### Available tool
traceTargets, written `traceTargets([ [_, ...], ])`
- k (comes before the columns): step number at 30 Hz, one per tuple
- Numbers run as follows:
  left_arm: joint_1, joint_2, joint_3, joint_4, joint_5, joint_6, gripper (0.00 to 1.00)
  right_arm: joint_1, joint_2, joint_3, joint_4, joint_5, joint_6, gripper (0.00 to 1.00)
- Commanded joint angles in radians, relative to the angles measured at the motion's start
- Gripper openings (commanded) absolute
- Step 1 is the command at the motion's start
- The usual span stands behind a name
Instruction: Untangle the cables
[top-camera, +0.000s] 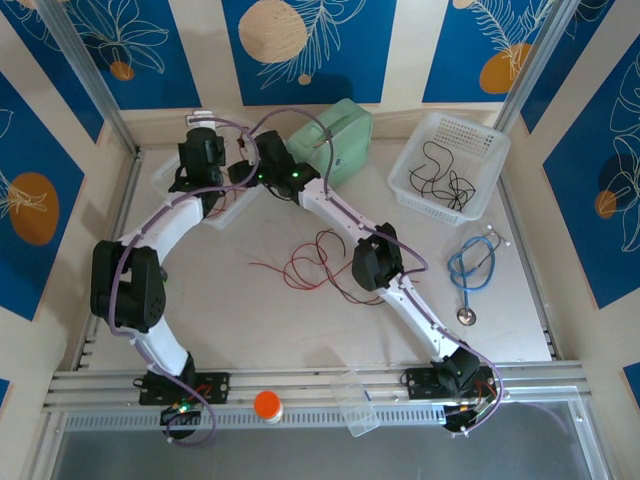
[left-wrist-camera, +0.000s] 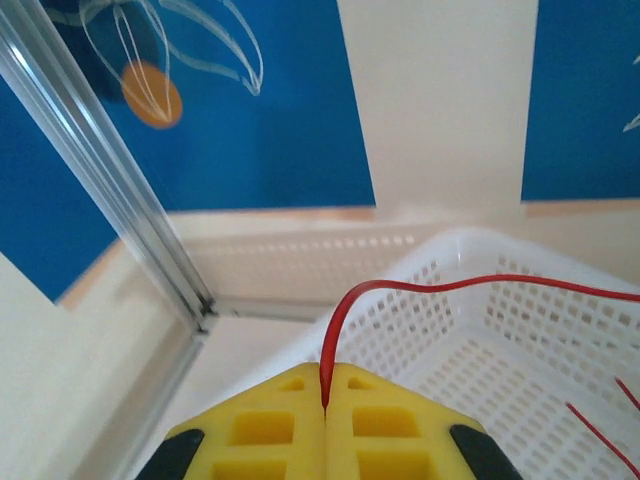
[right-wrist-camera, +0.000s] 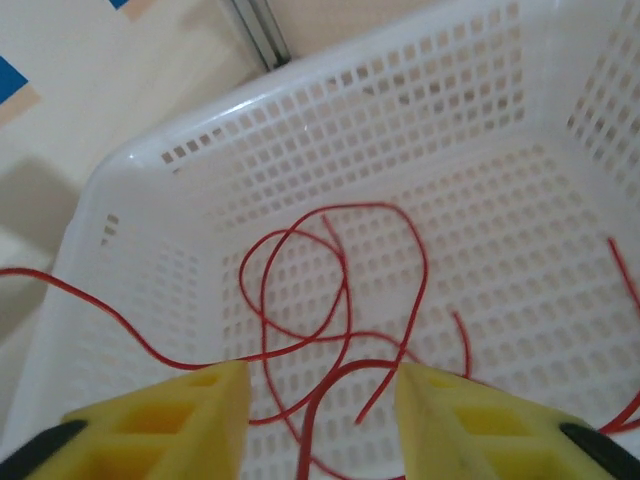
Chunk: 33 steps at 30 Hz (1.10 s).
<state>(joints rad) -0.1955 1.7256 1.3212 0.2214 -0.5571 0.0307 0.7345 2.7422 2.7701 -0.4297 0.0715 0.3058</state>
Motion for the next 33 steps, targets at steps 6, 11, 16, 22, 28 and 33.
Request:
traceTargets([
  [6,0.062,0.065,0.093,-0.227,0.095,-0.160,0.00,0.011,-0.061,0.010,-0.117,-0.044,0.022,0.75],
  [11,0.093,0.109,0.175,-0.323,0.095,-0.197,0.00,0.013,-0.119,0.013,-0.188,-0.053,0.031,0.86],
  [16,0.135,0.129,0.222,-0.362,0.111,-0.234,0.00,0.014,-0.170,0.015,-0.322,-0.089,0.066,0.87],
  [22,0.149,0.130,0.232,-0.346,0.105,-0.214,0.00,0.014,-0.204,0.016,-0.491,-0.190,0.125,0.89],
  [28,0.156,0.144,0.237,-0.336,0.101,-0.211,0.00,-0.007,-0.211,-0.016,-0.578,-0.382,0.253,0.92],
  [33,0.162,0.159,0.239,-0.317,0.074,-0.237,0.00,-0.019,-0.209,-0.044,-0.555,-0.467,0.382,0.92],
])
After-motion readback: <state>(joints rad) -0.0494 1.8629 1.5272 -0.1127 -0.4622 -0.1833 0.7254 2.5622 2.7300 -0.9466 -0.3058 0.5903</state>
